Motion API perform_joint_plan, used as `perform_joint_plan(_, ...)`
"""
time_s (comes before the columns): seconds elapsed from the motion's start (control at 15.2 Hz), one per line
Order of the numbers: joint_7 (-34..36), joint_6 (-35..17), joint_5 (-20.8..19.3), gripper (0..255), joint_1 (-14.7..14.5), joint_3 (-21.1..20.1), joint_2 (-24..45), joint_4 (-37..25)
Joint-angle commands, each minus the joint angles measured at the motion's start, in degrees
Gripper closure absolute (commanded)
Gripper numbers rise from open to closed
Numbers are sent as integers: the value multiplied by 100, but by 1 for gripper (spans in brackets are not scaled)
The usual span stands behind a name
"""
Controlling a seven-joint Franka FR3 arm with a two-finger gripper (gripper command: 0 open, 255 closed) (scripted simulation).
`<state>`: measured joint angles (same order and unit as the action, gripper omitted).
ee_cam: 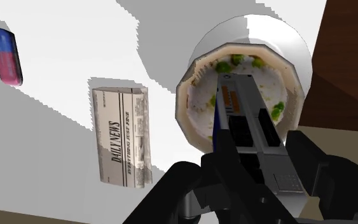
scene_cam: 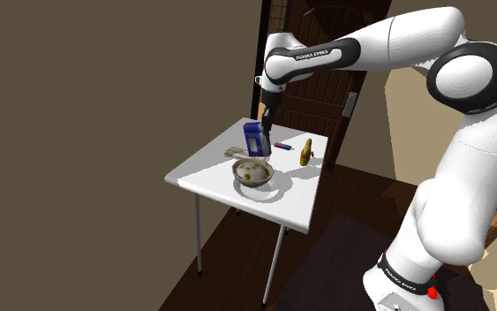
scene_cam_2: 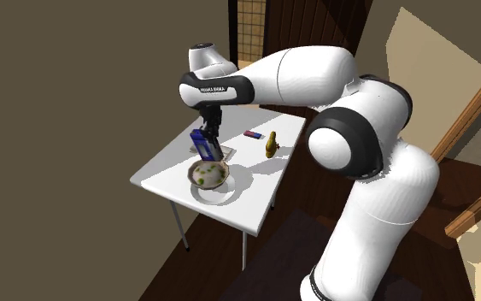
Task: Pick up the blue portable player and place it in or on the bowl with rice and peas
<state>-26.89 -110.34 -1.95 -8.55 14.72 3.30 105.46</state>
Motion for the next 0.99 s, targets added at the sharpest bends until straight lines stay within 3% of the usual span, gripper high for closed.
perform_joint_plan(0.0, -4, -156, 3, 255, 4, 3, 14, 135)
perform_joint_plan(0.66, -12, -884, 48, 255, 16, 5, 207, 676)
perform_joint_plan(0.92, -12, -884, 48, 255, 15, 6, 207, 676)
